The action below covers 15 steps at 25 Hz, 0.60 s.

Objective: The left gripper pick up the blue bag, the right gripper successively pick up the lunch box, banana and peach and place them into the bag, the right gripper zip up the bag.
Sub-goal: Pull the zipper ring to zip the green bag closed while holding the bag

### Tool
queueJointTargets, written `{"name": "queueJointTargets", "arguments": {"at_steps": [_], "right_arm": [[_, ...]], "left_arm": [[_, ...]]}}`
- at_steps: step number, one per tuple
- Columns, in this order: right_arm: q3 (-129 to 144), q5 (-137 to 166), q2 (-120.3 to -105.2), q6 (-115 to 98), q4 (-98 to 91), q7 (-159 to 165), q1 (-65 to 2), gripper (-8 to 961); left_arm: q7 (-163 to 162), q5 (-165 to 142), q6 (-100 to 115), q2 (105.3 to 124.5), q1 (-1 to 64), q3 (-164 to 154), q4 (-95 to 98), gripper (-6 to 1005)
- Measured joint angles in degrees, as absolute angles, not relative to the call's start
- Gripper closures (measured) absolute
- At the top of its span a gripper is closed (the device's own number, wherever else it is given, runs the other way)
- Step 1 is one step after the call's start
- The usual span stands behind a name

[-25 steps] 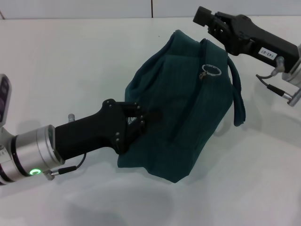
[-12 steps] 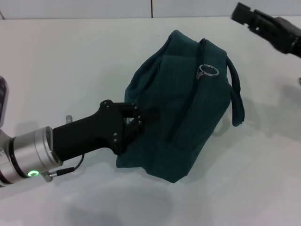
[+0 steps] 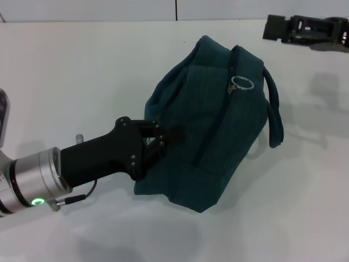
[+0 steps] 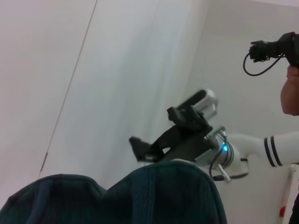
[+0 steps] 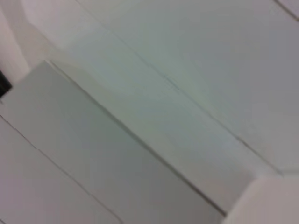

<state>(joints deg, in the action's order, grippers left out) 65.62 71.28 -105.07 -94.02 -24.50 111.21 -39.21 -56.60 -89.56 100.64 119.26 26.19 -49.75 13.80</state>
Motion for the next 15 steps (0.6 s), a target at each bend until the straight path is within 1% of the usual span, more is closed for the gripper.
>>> {"name": "queueJointTargets", "arguments": {"at_steps": [1,4,6,9,12,15], "right_arm": [[65.6,73.9,-104.36,-93.7,-24.5,114.7,-40.5,400],[65.6,77.0,-104.23,-93.0,-24.4,117.2,-41.4,276],[65.7,78.0,-104.27,-92.4,-24.4,118.0,-41.7,224],[66.0,78.9,-104.71,-92.1,-24.3,118.6,-42.1,146],[66.0,80.1,-105.76,-92.1,-24.2,118.8,-42.6,68],[66.0,80.6,-106.49,-92.0,-23.9,118.8,-42.7,67]], "left_arm": [[-56.6,-89.6,100.6,119.26,26.2,-49.8,13.8,932],[-56.6,-89.6,100.6,119.26,26.2,-49.7,13.8,932],[-56.6,-89.6,100.6,119.26,26.2,-49.7,13.9,932],[-56.6,-89.6,100.7,119.26,26.2,-49.7,14.5,932],[-56.6,-89.6,101.4,119.26,26.2,-49.7,14.9,932],[-56.6,-89.6,101.8,119.29,26.2,-49.7,15.0,932]]}}
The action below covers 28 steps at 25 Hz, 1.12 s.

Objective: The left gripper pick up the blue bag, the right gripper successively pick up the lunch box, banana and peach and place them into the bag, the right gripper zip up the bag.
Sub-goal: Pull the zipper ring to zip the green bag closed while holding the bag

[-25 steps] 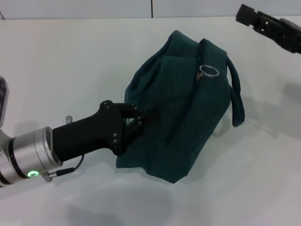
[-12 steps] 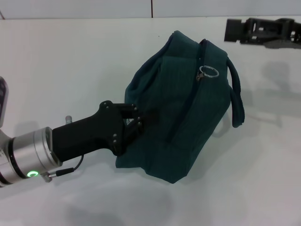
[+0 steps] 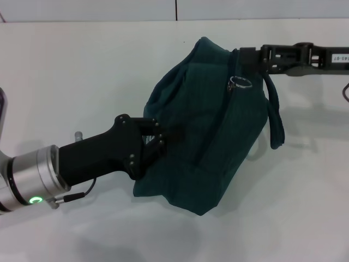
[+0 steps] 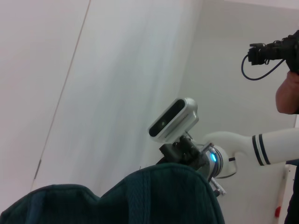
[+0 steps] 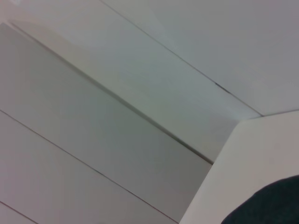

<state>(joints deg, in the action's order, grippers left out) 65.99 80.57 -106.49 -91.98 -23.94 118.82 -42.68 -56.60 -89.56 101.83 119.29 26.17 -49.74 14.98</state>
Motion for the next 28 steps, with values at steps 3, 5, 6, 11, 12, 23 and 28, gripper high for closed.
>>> {"name": "queueJointTargets", "arguments": {"at_steps": [3,5,6,11,12,23,28], "right_arm": [[66.0,81.2,-106.89,-91.9,-23.9,118.8,-42.8,69],[66.0,81.4,-107.04,-91.8,-23.8,118.8,-42.8,72],[66.0,81.4,-107.11,-91.7,-23.8,118.8,-42.9,74],[66.0,82.1,-107.72,-91.8,-23.7,118.9,-42.9,83],[66.0,82.2,-107.79,-92.0,-23.7,118.9,-42.9,85],[65.7,82.2,-107.86,-95.1,-23.7,120.4,-42.6,104],[65.6,81.7,-107.83,-96.7,-23.7,121.1,-42.4,113]], "left_arm": [[-56.6,-89.6,101.9,119.35,26.2,-49.7,15.0,933],[-56.6,-89.6,101.9,119.35,26.2,-49.7,15.0,933],[-56.6,-89.6,101.9,119.35,26.2,-49.7,15.0,933],[-56.6,-89.6,101.9,119.35,26.2,-49.7,15.0,933],[-56.6,-89.6,101.9,119.35,26.2,-49.7,15.0,933],[-56.6,-89.3,102.0,119.35,26.3,-49.4,15.0,933],[-56.6,-89.2,102.0,119.35,26.5,-49.3,15.0,933]]}}
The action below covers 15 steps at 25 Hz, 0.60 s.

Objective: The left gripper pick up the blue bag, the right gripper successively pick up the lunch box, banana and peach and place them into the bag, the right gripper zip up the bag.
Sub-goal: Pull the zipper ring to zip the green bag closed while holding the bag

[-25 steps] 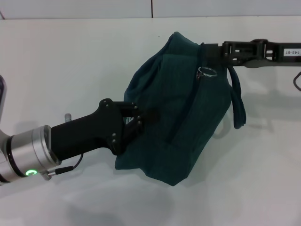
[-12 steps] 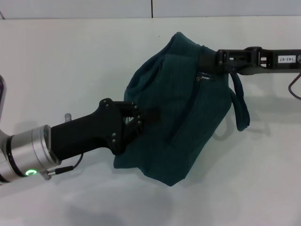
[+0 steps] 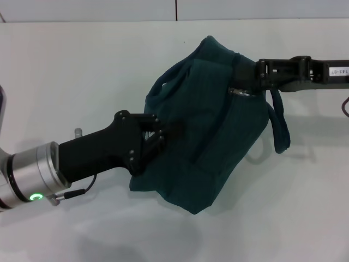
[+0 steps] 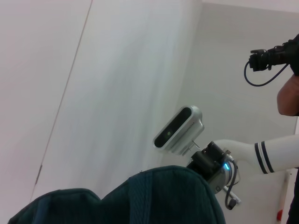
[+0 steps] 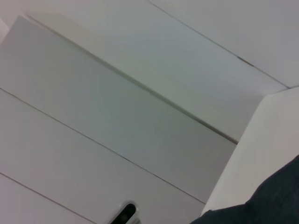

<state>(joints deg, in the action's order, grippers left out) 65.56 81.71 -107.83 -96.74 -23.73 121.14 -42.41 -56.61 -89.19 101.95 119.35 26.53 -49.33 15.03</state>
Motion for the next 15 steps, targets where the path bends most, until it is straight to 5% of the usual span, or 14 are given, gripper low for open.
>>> {"name": "queueJointTargets", "arguments": {"at_steps": [15], "right_arm": [[65.5,81.7,-108.00,-99.0,-23.7,121.5,-41.5,139]], "left_arm": [[-56.6,-89.1,101.9,119.35,26.3,-49.2,15.0,933]]}}
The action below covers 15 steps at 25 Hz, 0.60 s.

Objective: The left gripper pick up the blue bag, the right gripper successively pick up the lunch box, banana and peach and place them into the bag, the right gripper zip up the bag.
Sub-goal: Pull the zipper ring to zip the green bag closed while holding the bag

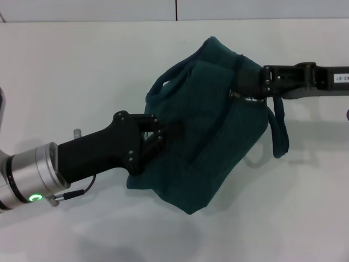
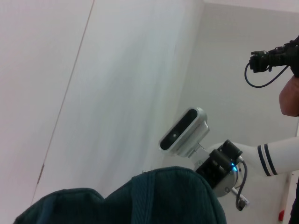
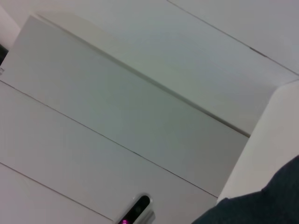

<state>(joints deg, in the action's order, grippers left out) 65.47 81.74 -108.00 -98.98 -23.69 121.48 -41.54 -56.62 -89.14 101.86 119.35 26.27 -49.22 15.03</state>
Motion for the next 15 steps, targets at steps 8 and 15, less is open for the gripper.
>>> {"name": "queueJointTargets", "arguments": {"at_steps": [8,15], "right_arm": [[65.7,82.0,-107.43,-100.2,-23.6,120.8,-41.5,153],[66.0,83.8,-107.63,-101.0,-24.9,118.7,-42.0,165]], "left_arm": [[-56.9,-89.1,101.6,119.35,26.6,-49.1,15.0,933],[-57.0,-89.1,101.6,119.35,26.8,-49.1,15.0,933]]}}
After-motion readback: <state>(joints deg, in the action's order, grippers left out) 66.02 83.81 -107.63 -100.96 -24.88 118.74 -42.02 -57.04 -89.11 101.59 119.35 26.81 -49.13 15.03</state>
